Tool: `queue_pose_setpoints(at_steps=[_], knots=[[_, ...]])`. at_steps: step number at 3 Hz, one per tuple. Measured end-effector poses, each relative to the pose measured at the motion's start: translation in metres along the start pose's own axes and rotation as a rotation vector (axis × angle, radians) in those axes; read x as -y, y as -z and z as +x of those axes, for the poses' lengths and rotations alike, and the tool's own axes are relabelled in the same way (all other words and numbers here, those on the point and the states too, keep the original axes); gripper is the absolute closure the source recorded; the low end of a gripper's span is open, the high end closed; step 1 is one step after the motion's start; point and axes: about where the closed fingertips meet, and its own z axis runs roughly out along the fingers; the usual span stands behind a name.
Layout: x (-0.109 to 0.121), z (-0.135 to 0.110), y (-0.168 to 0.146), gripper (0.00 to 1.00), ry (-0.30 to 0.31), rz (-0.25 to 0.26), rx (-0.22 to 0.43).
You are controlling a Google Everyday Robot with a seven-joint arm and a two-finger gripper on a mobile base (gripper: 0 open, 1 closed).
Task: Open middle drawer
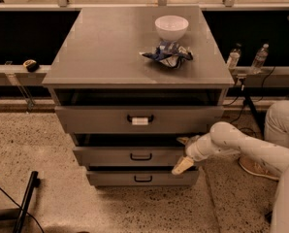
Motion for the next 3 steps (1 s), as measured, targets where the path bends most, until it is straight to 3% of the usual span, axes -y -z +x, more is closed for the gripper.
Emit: queue_pose_setpoints(at_steps=[2, 3], knots=[[0.0001, 0.0067, -0.0097, 0.62, -0.004, -0.007, -0.009], [0.0008, 0.0037, -0.0058, 0.66, -0.004, -0.007, -0.009]])
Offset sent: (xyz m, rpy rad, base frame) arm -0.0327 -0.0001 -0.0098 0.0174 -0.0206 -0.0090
